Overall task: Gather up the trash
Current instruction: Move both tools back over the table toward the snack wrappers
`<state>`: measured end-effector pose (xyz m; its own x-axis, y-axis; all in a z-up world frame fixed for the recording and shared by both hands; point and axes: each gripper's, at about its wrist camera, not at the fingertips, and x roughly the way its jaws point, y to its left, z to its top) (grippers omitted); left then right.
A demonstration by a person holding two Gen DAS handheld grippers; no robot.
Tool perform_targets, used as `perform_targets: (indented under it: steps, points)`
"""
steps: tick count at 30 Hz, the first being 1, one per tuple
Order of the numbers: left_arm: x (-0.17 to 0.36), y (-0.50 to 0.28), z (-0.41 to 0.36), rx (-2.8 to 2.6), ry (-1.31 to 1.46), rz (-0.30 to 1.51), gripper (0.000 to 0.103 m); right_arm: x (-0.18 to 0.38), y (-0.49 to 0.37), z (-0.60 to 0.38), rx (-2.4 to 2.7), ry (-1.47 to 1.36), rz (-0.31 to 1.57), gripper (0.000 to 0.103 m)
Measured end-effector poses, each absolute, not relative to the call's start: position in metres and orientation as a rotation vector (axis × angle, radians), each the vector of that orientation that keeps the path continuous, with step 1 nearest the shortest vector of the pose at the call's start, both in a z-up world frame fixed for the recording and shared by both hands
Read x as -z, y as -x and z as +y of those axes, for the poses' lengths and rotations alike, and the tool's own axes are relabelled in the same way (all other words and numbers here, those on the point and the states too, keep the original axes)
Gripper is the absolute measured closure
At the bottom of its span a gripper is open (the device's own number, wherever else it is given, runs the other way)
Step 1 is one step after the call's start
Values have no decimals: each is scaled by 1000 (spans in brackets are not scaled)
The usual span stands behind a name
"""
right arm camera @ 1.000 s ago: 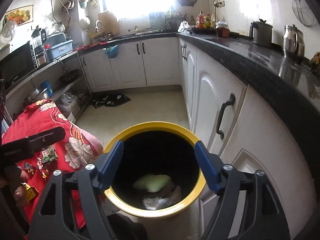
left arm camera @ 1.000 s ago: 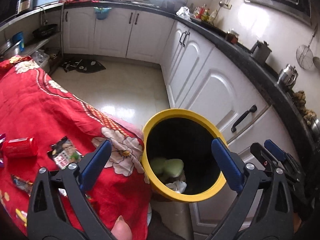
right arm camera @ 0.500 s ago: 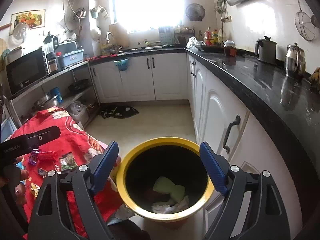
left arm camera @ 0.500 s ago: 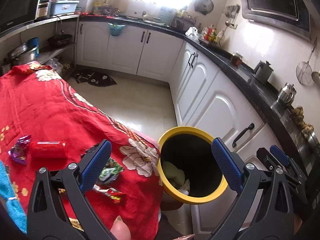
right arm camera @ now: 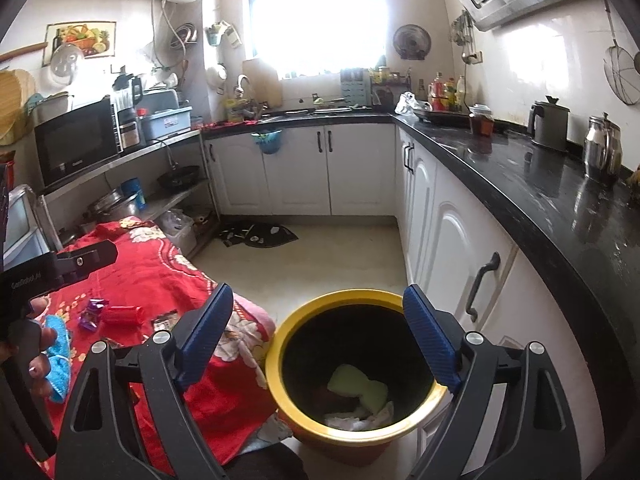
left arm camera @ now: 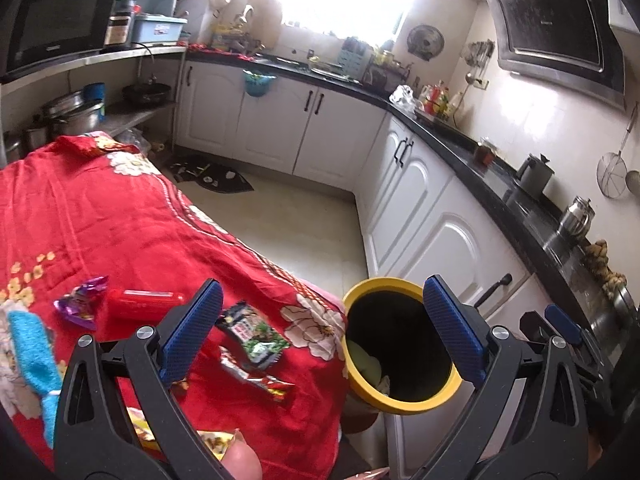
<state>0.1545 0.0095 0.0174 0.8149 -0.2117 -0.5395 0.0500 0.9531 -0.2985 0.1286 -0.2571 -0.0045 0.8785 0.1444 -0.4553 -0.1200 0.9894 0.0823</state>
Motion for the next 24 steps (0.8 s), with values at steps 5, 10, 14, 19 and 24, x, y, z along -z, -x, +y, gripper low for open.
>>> perform_targets:
  steps: [5, 10, 14, 19, 24]
  points:
    - [-23, -146, 25, 116, 293, 587, 11, 0, -122, -243, -177, -41, 467, 19]
    - [-28, -136, 42, 79, 297, 564, 11, -5, -116, -227, -222, -26, 458, 19]
    - [-30, -128, 58, 42, 297, 550, 11, -6, -113, -213, -257, -16, 456, 18]
    - [-31, -121, 77, 3, 314, 542, 11, -8, -109, -195, -296, -1, 453, 18]
    - [-32, -114, 97, -39, 327, 531, 11, -9, -106, -178, -332, 12, 449, 18]
